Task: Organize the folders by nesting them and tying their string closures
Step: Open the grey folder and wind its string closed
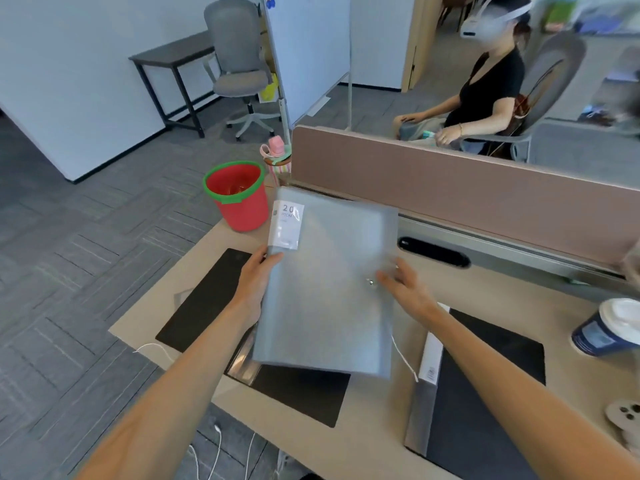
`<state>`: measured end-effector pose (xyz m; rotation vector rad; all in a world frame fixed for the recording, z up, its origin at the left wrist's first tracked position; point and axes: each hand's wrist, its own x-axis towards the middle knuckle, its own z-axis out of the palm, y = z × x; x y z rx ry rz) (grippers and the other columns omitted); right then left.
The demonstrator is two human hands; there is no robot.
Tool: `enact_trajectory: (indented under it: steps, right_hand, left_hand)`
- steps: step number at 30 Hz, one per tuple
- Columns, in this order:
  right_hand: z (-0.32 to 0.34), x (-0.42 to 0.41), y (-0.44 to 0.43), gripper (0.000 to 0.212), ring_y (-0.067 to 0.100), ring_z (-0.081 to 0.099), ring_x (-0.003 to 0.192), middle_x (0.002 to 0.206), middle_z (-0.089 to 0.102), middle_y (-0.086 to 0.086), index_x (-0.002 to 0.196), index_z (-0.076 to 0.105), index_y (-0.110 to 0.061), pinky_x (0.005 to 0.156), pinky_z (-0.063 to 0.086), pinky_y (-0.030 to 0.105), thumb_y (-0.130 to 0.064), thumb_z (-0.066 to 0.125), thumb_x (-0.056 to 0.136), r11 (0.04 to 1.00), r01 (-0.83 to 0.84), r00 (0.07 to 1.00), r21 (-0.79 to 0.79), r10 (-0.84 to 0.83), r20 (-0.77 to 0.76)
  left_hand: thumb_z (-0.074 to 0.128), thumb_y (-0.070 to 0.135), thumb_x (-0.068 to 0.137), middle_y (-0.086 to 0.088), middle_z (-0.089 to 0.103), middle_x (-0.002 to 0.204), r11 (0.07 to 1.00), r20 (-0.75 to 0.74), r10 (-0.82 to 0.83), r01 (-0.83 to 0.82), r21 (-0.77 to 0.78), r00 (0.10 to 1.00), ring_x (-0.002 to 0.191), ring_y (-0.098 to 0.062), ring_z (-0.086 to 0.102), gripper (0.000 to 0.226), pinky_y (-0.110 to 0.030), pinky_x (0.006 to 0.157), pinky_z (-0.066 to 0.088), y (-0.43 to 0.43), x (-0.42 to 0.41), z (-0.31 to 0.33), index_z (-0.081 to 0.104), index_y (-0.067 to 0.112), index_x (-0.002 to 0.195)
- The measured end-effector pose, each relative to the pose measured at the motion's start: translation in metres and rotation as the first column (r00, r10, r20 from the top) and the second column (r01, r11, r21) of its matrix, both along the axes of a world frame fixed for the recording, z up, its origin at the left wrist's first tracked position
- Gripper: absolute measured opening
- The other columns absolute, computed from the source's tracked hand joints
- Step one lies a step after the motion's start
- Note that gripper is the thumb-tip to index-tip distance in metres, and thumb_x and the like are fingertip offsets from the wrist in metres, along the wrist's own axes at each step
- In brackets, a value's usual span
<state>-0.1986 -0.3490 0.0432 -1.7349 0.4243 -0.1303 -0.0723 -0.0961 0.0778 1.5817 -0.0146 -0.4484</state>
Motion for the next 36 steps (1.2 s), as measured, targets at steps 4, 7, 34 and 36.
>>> enact_trajectory:
  steps: [4, 7, 34, 36]
  right_hand:
    - [-0.006, -0.005, -0.001, 0.05, 0.016, 0.065, 0.09, 0.103, 0.07, 0.014, 0.138, 0.04, -0.019, 0.075, 0.049, 0.017, -0.014, 0.059, 0.092, 0.999, 0.01, 0.995, 0.032, -0.007, -0.101]
    - [-0.01, -0.005, 0.005, 0.057, 0.019, 0.058, 0.083, 0.091, 0.062, 0.013, 0.138, 0.035, -0.029, 0.076, 0.05, 0.025, -0.006, 0.057, 0.091, 0.994, 0.003, 0.979, 0.107, 0.019, -0.202]
    - [-0.077, 0.006, 0.038, 0.011, 0.016, 0.07, 0.071, 0.074, 0.075, -0.007, 0.089, 0.072, -0.002, 0.055, 0.047, 0.021, -0.009, 0.066, 0.085, 0.97, -0.223, 0.781, -0.099, 0.117, -0.613]
    - [-0.078, 0.005, 0.036, 0.006, 0.012, 0.067, 0.064, 0.077, 0.075, -0.003, 0.085, 0.073, -0.008, 0.067, 0.054, 0.026, -0.009, 0.067, 0.084, 0.957, -0.244, 0.791, -0.154, 0.105, -0.603]
  left_hand:
    - [0.065, 0.034, 0.082, -0.005, 0.069, 0.113, 0.998, -0.025, -0.028, 0.03, 0.061, 0.999, 0.11, -0.028, 0.064, 0.016, -0.051, 0.102, 0.047, -0.002, 0.013, -0.017, 0.07, 0.037, 0.098]
    - [0.065, 0.031, 0.082, -0.003, 0.071, 0.112, 0.997, -0.057, -0.044, 0.048, 0.068, 0.997, 0.108, -0.025, 0.066, 0.022, -0.048, 0.1, 0.049, -0.003, 0.025, -0.029, 0.071, 0.035, 0.103]
    - [0.062, 0.023, 0.088, -0.005, 0.071, 0.112, 0.979, -0.259, -0.166, 0.191, 0.075, 0.951, 0.107, -0.025, 0.067, 0.019, -0.044, 0.097, 0.052, 0.026, 0.081, -0.098, 0.067, 0.028, 0.106]
    - [0.062, 0.022, 0.089, -0.005, 0.071, 0.111, 0.97, -0.245, -0.19, 0.221, 0.105, 0.951, 0.107, -0.025, 0.067, 0.019, -0.044, 0.097, 0.052, 0.026, 0.082, -0.102, 0.067, 0.029, 0.106]
